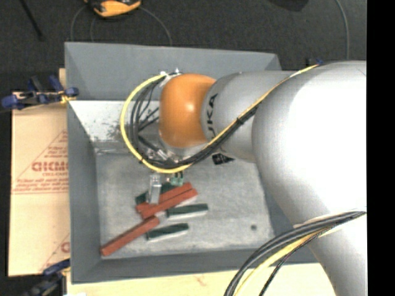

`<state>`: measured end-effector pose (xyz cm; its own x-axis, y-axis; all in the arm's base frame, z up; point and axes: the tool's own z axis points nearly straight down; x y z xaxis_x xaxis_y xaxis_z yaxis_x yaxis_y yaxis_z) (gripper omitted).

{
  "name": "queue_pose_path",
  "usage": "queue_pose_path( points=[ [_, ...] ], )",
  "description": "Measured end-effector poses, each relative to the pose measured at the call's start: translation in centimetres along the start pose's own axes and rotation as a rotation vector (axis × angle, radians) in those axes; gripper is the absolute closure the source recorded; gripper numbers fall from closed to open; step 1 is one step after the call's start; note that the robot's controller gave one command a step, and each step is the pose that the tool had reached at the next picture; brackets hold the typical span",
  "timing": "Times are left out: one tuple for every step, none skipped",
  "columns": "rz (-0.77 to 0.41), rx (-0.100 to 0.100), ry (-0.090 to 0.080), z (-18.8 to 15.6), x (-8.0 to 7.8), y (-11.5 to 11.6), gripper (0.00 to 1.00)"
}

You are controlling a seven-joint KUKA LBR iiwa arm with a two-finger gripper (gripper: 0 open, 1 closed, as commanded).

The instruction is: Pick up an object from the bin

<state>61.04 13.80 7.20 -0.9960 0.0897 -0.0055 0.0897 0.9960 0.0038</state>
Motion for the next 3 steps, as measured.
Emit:
queue_pose_path(
  points=[
    [0.000,0.000,0.000,0.0,0.0,0.0,0.00],
    [-0.013,0.003,0.005,-1.7,1.7,-3.9,0.00],
    [0.054,0.002,0.003,-1.3,5.4,-2.1,1.00]
  ],
)
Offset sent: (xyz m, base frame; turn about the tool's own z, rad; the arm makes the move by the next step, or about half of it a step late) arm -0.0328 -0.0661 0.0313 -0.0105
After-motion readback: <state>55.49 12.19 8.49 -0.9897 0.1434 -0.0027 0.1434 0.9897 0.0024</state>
